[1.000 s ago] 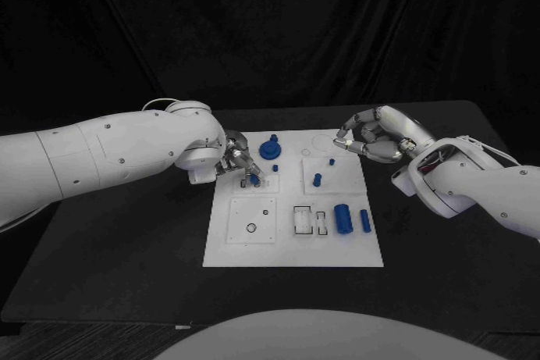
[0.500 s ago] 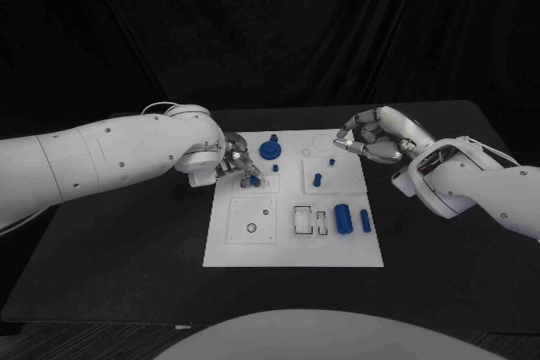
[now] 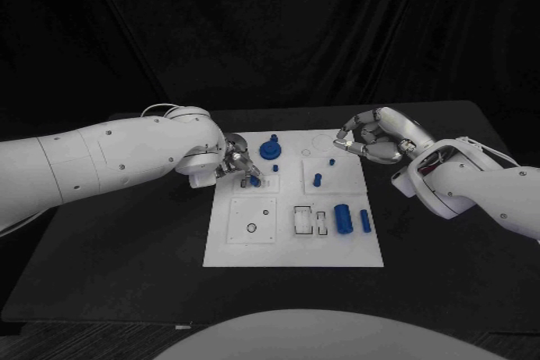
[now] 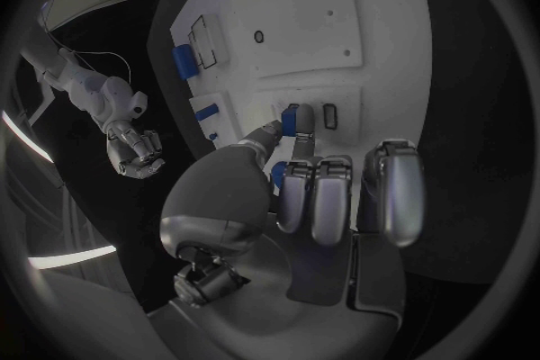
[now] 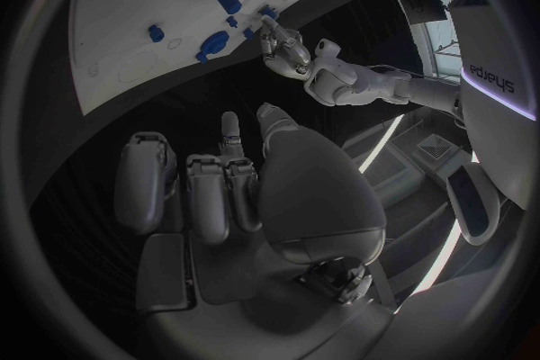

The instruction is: Assemble the parts on the task board

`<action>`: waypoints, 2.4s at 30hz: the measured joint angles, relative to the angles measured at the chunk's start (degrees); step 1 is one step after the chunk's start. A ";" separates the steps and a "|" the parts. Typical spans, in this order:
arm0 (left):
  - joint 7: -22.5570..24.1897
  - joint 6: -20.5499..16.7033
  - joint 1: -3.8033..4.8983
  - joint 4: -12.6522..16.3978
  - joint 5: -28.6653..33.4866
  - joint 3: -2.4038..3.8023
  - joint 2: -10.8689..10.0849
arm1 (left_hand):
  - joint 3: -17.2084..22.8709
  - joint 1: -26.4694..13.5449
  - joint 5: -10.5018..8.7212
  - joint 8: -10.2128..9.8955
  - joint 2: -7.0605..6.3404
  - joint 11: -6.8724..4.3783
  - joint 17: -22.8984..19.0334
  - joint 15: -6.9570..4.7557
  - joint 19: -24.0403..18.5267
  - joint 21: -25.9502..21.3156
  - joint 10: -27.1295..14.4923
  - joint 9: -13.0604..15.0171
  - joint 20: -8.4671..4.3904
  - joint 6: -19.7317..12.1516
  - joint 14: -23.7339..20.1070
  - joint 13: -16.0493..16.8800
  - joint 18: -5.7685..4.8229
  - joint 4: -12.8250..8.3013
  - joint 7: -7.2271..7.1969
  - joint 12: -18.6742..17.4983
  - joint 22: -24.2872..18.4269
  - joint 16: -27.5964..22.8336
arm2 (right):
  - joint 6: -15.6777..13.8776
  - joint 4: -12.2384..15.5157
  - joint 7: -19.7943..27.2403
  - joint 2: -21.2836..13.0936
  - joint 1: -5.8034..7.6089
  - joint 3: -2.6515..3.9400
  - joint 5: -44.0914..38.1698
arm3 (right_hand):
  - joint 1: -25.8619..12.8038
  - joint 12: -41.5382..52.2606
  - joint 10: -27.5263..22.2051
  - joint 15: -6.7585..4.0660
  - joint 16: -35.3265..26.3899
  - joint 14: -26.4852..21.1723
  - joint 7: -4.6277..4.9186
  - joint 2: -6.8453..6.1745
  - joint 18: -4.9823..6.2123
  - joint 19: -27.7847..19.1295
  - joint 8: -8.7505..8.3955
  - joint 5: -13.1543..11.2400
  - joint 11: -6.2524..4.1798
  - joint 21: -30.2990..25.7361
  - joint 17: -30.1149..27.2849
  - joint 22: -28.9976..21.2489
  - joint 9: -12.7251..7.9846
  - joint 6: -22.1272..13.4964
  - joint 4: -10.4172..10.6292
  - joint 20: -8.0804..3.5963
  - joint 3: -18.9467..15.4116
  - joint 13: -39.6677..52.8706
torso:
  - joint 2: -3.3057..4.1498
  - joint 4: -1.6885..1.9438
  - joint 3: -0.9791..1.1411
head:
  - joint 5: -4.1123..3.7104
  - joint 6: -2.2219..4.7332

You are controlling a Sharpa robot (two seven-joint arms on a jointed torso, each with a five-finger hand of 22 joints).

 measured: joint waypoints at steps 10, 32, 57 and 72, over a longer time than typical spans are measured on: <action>0.21 -0.05 -0.07 -0.14 -0.17 0.02 0.06 | 0.00 0.00 0.00 0.00 0.00 0.00 0.00 0.00 0.00 0.00 0.00 0.64 0.00 0.00 0.00 0.00 0.00 0.00 0.00 0.00 0.00 0.00 | 0.03 -0.03 -0.05 0.01 -0.04 0.00 0.00 | 0.00 0.00 0.00 0.00 0.00 0.00 0.00 0.00 0.00 -0.01 0.00 0.00 0.00 0.00 0.00 0.00 0.00 0.00 0.00 0.00 0.00 0.00 | -0.01 -0.01 -0.01 | -0.09 0.00; 0.26 0.10 -0.42 -0.47 -0.29 0.04 0.49 | 0.00 0.00 0.00 0.00 0.00 0.00 0.00 0.00 0.00 0.00 0.00 1.00 0.00 0.00 0.00 0.00 0.00 0.00 0.00 0.00 0.00 0.00 | 0.12 -0.07 -0.26 0.06 -0.08 0.00 0.00 | 0.00 0.00 0.00 0.00 0.00 0.00 0.00 0.00 0.01 -0.02 0.00 0.00 0.00 -0.68 0.00 0.00 0.00 0.00 0.00 0.00 0.00 0.00 | 0.07 -0.05 -0.01 | 0.01 0.00; 1.80 -4.63 -0.68 3.31 -2.22 0.01 -2.75 | 0.01 -0.01 0.00 0.00 -0.01 0.00 0.00 0.00 0.00 0.00 0.00 0.99 0.00 -0.01 0.00 0.00 0.00 0.00 -0.01 0.00 0.00 0.00 | 0.16 -0.03 -0.37 -0.26 -0.10 0.00 0.00 | 0.00 0.00 0.40 0.00 0.00 0.00 0.00 0.00 0.00 -0.03 0.00 0.00 0.40 -1.08 0.00 0.00 0.00 -0.01 0.00 -0.01 0.00 0.00 | 0.07 -0.05 -0.03 | 0.04 0.00; 4.50 -10.93 -0.68 5.77 -5.60 0.01 -4.79 | 1.91 -0.82 0.00 0.00 -0.83 0.00 0.00 0.00 0.00 0.00 0.00 1.00 0.00 -0.02 0.00 0.00 0.00 0.15 -0.02 0.00 0.00 0.00 | 0.02 -0.02 -0.34 -0.48 -0.52 0.00 0.00 | 0.00 0.00 0.41 0.00 0.00 0.00 0.10 0.00 0.00 -0.50 0.00 0.00 0.40 -1.08 0.00 0.00 -0.01 -0.11 0.00 0.10 0.00 0.00 | 0.01 -0.02 0.05 | -0.44 0.00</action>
